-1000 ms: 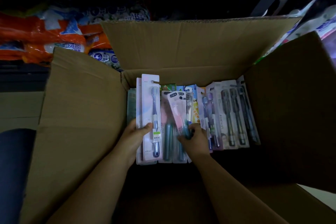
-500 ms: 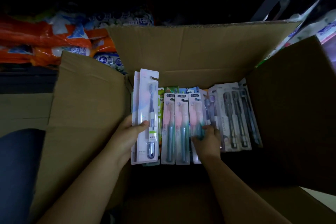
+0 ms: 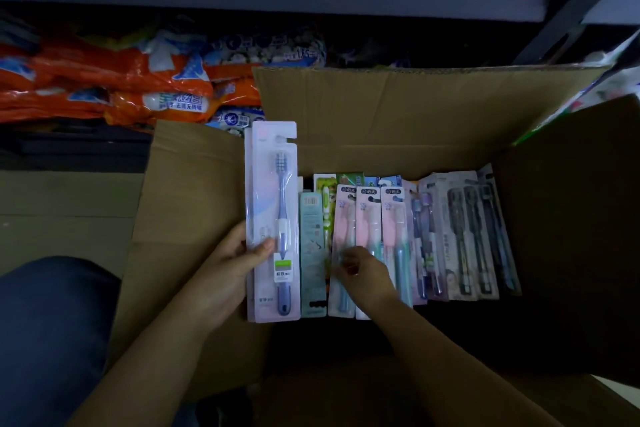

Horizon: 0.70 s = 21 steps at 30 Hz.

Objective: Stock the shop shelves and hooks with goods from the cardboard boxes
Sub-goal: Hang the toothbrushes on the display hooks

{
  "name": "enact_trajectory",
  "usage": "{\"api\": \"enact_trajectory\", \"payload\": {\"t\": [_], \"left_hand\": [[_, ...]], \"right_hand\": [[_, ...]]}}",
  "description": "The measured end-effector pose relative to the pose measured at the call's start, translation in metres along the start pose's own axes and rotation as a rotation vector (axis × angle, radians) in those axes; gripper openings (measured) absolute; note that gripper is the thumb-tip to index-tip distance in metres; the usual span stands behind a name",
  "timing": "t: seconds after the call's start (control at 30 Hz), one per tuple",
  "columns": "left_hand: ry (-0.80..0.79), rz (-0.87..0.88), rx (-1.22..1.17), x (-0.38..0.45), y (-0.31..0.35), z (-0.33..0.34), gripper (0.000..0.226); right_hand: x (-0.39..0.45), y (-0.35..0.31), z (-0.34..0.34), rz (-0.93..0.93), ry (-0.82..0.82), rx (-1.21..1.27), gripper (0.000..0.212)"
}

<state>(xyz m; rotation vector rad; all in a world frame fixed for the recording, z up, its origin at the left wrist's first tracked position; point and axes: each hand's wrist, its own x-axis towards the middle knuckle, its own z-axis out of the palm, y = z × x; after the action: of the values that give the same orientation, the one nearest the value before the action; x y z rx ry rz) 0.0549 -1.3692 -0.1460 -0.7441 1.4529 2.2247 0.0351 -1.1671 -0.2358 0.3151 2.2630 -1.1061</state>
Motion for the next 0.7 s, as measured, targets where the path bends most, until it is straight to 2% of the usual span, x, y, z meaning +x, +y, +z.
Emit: {"api": "enact_trajectory", "payload": {"t": [0.07,0.1,0.2,0.37,0.47,0.57,0.7], "left_hand": [[-0.031,-0.005,-0.085,0.001,0.002,-0.007,0.077],[-0.038,-0.002,-0.110,0.002,0.001,-0.010,0.079],[-0.058,-0.007,-0.138,0.003,0.000,-0.014,0.076],[-0.060,-0.005,-0.154,0.006,-0.002,-0.017,0.071],[-0.040,-0.018,-0.149,0.007,-0.003,-0.018,0.075],[-0.044,-0.007,-0.150,0.006,-0.003,-0.019,0.077],[-0.040,-0.002,-0.175,0.003,-0.002,-0.020,0.077]], "right_hand": [[0.001,-0.006,0.012,0.017,-0.058,-0.067,0.037],[0.002,-0.010,0.018,0.025,-0.077,-0.098,0.040],[0.004,-0.017,0.035,0.095,-0.090,-0.092,0.045],[0.002,-0.008,0.040,0.071,-0.020,0.044,0.025],[0.000,-0.008,0.038,-0.012,-0.074,0.184,0.032],[0.004,-0.010,0.041,-0.039,-0.104,0.188,0.036],[0.010,-0.008,0.045,0.108,0.012,0.262,0.023]]}}
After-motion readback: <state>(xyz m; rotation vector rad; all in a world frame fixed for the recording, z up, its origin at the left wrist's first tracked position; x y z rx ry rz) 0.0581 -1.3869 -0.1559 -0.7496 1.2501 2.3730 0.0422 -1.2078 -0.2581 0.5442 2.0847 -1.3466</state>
